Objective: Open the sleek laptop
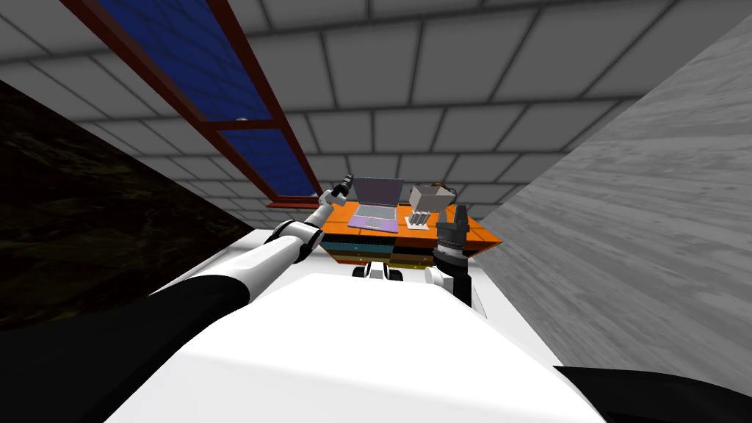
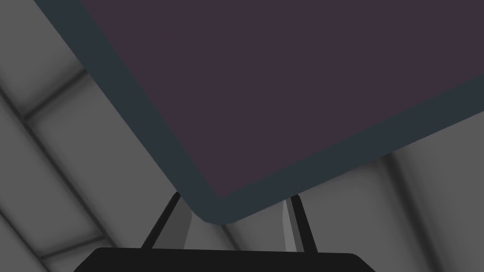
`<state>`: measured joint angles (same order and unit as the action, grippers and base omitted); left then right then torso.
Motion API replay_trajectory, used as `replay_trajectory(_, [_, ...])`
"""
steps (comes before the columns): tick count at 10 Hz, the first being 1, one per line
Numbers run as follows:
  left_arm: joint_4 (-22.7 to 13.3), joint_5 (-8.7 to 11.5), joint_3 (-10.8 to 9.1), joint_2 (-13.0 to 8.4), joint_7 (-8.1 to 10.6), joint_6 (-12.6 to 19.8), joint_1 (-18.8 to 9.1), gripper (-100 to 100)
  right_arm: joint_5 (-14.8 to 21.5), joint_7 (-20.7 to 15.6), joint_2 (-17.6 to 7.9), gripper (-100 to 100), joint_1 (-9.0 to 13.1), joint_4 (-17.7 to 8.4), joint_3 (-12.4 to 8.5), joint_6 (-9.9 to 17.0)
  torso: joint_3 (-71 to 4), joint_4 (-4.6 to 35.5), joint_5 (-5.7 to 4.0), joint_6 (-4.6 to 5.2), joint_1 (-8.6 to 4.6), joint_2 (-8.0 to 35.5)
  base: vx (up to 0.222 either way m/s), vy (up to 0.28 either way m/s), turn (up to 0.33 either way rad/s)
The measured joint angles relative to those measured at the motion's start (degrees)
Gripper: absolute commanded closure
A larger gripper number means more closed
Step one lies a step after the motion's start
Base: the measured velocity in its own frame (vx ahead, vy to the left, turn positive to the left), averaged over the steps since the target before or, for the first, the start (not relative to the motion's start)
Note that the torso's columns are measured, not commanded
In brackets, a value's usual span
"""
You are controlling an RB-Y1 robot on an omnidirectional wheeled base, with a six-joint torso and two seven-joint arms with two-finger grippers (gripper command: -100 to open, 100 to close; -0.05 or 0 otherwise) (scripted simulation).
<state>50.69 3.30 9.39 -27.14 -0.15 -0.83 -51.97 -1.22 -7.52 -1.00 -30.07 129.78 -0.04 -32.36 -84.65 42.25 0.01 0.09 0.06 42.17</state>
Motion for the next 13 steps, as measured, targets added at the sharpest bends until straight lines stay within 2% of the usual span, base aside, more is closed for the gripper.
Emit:
replay_trajectory(8, [0.4,-3.4,-5.20,2.3,-1.57,-12.2,5.6,100,0.0,0.0,0.0,0,0.0,0.0,0.0,0.0,0.0,-0.1,0.03,-0.14,-0.05,0.0,-0.018,-0.040,0.052])
replay_trajectory(12, [-0.2,-4.8,-7.17,3.2,-2.26,-18.3,7.4,100,0.0,0.0,0.0,0,0.0,0.0,0.0,0.0,0.1,0.1,-0.03,-0.06,-0.09,0.1,-0.015,-0.029,0.035])
replay_trajectory(13, [-0.2,-4.8,-7.21,3.2,-2.28,-18.7,7.6,100,0.0,0.0,0.0,0,0.0,0.0,0.0,0.0,0.1,0.1,-0.04,-0.02,-0.07,0.1,0.035,-0.010,-0.038])
